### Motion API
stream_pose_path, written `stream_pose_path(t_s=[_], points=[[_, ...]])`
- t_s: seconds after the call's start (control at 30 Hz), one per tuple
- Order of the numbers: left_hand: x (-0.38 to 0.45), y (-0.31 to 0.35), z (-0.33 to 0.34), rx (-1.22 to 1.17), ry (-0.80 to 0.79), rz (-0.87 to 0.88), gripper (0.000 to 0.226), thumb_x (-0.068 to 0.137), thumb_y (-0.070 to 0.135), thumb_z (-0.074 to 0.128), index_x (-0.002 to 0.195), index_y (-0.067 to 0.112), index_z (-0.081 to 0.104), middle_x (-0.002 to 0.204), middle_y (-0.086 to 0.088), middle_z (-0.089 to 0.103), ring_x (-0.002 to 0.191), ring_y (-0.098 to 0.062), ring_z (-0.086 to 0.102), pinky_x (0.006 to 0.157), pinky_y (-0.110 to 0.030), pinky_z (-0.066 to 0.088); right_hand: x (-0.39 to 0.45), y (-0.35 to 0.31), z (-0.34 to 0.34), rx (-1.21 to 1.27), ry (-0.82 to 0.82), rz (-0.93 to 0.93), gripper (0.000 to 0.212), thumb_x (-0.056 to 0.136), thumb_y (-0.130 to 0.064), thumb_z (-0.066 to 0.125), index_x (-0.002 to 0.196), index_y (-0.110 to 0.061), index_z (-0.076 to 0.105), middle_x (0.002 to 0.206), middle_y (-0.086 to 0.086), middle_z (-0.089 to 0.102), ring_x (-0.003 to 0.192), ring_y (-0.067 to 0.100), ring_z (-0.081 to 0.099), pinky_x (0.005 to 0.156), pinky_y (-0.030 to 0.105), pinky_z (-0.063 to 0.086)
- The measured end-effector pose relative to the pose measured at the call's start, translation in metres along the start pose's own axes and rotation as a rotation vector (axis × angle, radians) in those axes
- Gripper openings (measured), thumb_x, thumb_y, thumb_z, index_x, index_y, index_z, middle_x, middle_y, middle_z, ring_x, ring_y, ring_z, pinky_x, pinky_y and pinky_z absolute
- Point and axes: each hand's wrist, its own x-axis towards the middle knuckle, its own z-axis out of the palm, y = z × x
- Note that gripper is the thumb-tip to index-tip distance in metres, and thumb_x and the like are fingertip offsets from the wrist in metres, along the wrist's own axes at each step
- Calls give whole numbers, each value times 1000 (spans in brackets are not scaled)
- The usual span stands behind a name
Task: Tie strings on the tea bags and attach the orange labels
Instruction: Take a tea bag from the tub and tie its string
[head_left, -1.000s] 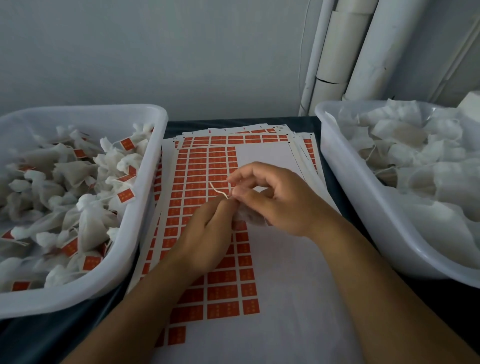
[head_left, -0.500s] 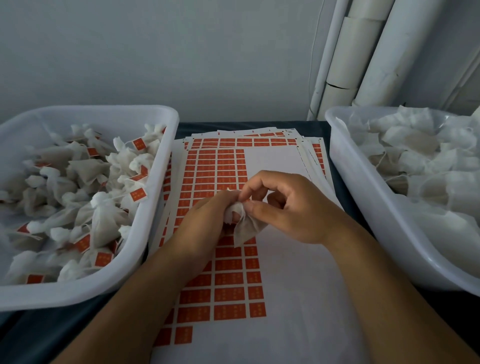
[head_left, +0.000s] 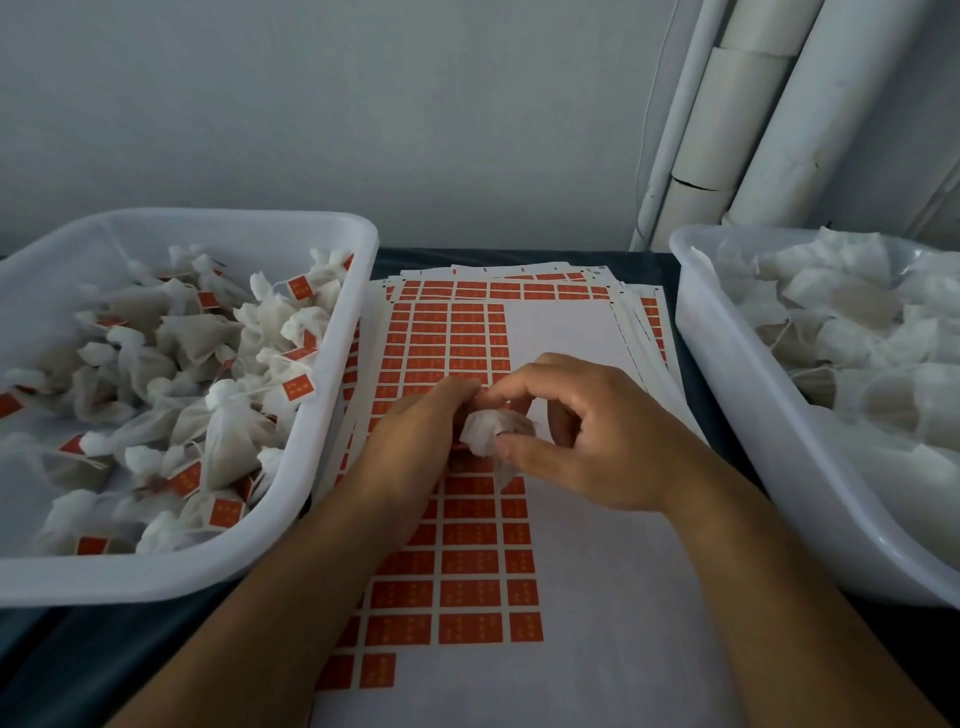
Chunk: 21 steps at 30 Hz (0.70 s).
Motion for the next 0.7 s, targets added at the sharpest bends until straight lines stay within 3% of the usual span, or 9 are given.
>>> stream_pose_path(t_s=[0.17, 0.37, 0.6, 0.7], points=[[0, -1, 3, -12, 21, -41, 43, 104, 50, 44, 87, 31, 78, 83, 8, 77, 94, -17, 72, 101, -49, 51, 1, 0, 1, -87, 14, 15, 27, 90, -37, 76, 111, -45, 61, 101, -36, 52, 95, -14, 54, 72, 1, 42], [0, -1, 0, 52, -33, 17, 59, 103, 65, 30, 90, 34, 80, 90, 10, 78, 94, -12, 73, 104, -49, 48, 2, 2, 1, -28, 92, 51, 17, 92, -40, 74, 107, -35, 68, 101, -27, 60, 88, -10, 57, 69, 5, 44], [-6, 3, -1, 112, -72, 193, 54, 89, 75, 23, 88, 54, 74, 93, 27, 74, 91, 9, 67, 98, -36, 44, 4, 3, 1, 91, 182, 79, 4, 95, -38, 70, 95, -34, 68, 96, -24, 65, 90, -4, 61, 70, 8, 48], [-5, 1, 0, 81, -134, 331, 40, 96, 59, 40, 87, 43, 76, 92, 16, 75, 91, 0, 68, 81, -20, 52, 5, 3, 0, 120, 224, 68, 3, 97, -33, 67, 97, -31, 70, 94, -23, 65, 91, 1, 63, 72, 12, 50]])
